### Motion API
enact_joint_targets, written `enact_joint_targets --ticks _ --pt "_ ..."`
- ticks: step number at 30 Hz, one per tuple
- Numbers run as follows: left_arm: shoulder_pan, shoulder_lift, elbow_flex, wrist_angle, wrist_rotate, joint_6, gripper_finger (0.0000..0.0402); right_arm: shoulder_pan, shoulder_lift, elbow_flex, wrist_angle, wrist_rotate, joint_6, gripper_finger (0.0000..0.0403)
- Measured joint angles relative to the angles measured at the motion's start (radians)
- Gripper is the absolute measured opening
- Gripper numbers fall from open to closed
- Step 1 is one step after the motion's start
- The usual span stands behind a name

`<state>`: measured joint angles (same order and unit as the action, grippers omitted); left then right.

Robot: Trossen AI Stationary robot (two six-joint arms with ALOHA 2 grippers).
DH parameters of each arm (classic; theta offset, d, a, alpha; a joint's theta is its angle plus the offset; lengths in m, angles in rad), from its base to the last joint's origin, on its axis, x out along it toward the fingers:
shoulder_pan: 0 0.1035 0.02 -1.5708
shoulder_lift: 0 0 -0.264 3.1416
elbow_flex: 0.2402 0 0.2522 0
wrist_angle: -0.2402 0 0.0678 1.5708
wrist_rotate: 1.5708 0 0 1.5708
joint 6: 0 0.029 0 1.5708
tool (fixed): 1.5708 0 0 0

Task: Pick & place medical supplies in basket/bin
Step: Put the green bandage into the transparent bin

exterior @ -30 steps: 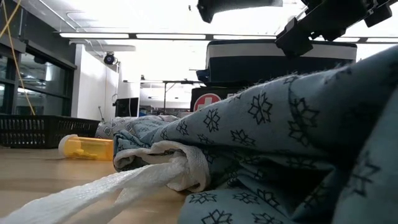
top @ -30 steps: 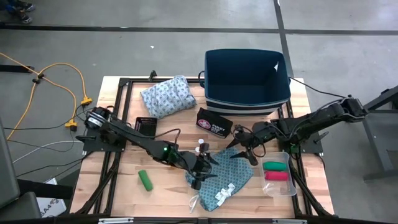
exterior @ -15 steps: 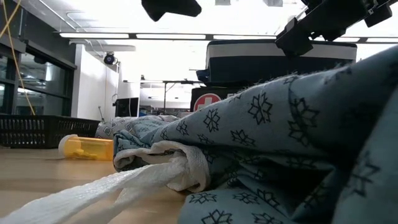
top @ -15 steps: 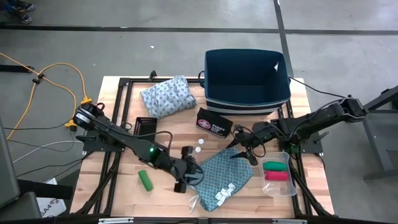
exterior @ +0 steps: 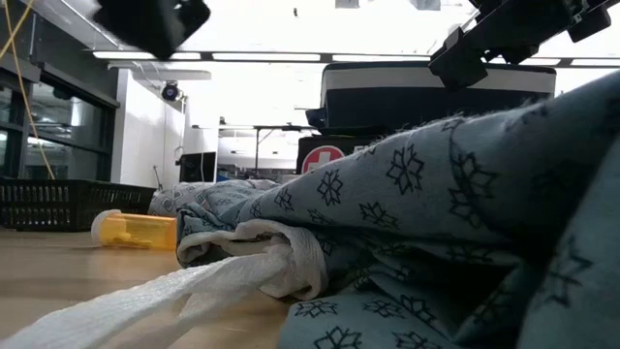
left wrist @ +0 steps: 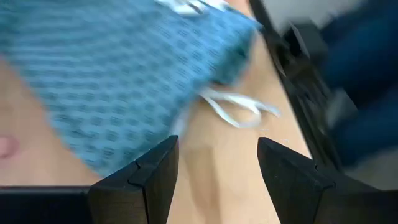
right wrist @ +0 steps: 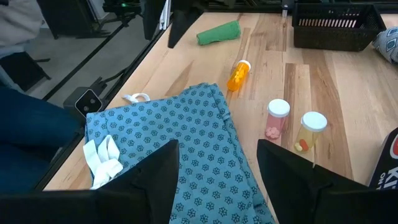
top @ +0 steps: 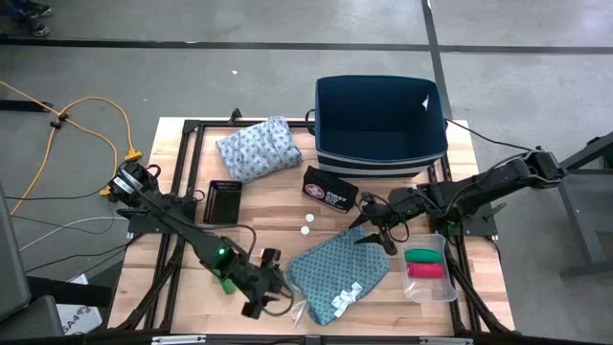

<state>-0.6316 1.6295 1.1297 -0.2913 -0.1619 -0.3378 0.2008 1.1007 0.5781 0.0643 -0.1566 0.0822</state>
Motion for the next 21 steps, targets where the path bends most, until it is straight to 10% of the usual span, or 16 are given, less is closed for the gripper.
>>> enact_joint_targets --ticks 9,21 --pt "-0.049 -0.003 -0.004 -0.092 0.171 0.118 0.0211 0.000 0.000 0.000 0.000 0.000 0.000 0.0204" --pt "-0.126 -0.003 -0.004 -0.268 0.070 -0.015 0.0211 0.000 0.000 0.000 0.000 0.000 0.000 0.0204"
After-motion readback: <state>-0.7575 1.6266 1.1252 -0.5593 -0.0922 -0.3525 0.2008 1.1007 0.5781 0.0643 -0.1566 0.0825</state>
